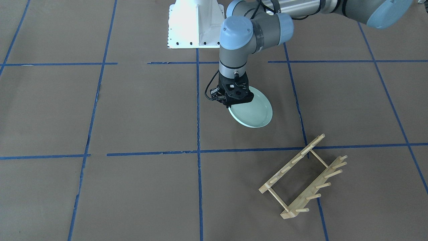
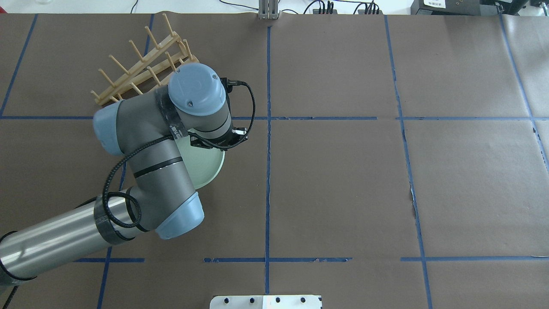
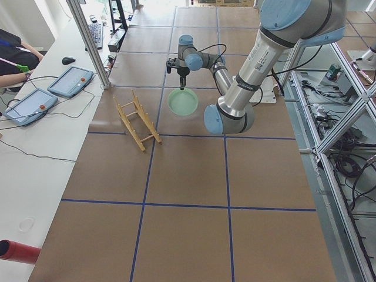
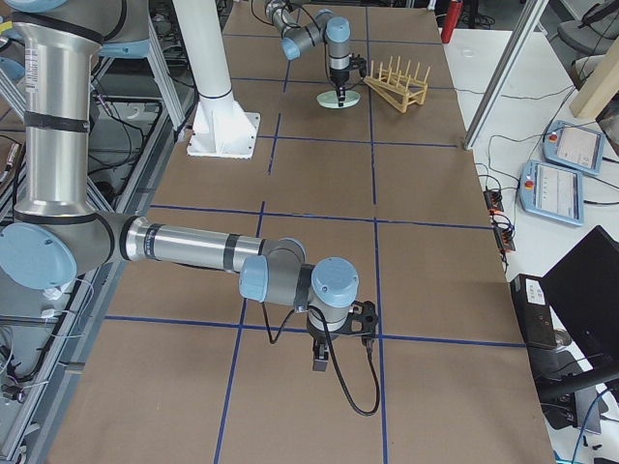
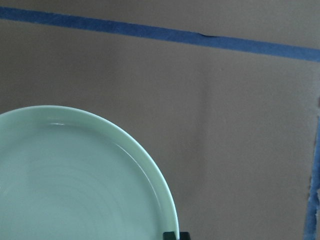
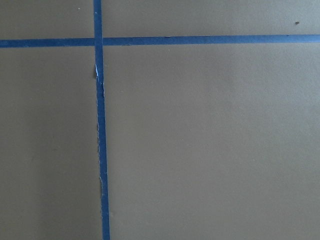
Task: Place plate on rack
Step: 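Lift the plate with the left gripper and tilt it upright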
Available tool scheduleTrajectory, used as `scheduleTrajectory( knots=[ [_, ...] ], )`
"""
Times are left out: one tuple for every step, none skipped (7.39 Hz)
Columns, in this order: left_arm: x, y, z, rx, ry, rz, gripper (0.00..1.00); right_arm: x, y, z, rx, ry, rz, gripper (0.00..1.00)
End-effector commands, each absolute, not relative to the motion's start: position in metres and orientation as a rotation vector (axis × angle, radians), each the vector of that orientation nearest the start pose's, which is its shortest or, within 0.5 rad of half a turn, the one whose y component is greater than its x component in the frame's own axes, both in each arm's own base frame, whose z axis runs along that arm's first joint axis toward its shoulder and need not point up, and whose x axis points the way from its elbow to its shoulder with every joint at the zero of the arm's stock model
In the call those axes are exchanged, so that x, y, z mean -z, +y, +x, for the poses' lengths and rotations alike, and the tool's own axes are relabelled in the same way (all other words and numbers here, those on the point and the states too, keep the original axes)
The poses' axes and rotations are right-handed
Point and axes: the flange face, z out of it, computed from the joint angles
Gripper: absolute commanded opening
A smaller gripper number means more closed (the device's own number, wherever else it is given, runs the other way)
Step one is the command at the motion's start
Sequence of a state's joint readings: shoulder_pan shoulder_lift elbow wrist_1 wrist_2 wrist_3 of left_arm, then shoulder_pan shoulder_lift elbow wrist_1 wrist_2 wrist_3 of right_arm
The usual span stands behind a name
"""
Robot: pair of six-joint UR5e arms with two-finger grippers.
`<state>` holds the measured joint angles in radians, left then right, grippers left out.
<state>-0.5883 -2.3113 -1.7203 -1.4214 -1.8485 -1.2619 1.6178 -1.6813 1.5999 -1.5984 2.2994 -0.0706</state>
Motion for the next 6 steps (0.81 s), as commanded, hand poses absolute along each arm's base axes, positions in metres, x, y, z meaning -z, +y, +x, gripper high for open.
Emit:
scheduleTrajectory(
  knots=[
    [-0.137,-0.476,0.414,0.198,0.768,0.137,0.0,-0.701,-0.431,0.088,-0.019,-0.733,-0.061,1.0],
    [-0.125,-0.482,0.382,0.192,0.761,0.165,0.0,-0.701,-0.432,0.087,-0.016,-0.733,-0.061,1.0],
    [-0.11,-0.487,0.35,0.202,0.754,0.192,0.0,-0.701,-0.431,0.088,-0.019,-0.733,-0.061,1.0],
    [-0.098,-0.506,0.305,0.229,0.758,0.206,0.0,-0.701,-0.431,0.088,-0.018,-0.733,-0.061,1.0],
    [-0.08,-0.513,0.266,0.223,0.768,0.18,0.0,-0.701,-0.432,0.087,-0.016,-0.733,-0.061,1.0],
    [-0.068,-0.503,0.249,0.22,0.748,0.174,0.0,-0.701,-0.432,0.087,-0.016,-0.733,-0.061,1.0]
  ],
)
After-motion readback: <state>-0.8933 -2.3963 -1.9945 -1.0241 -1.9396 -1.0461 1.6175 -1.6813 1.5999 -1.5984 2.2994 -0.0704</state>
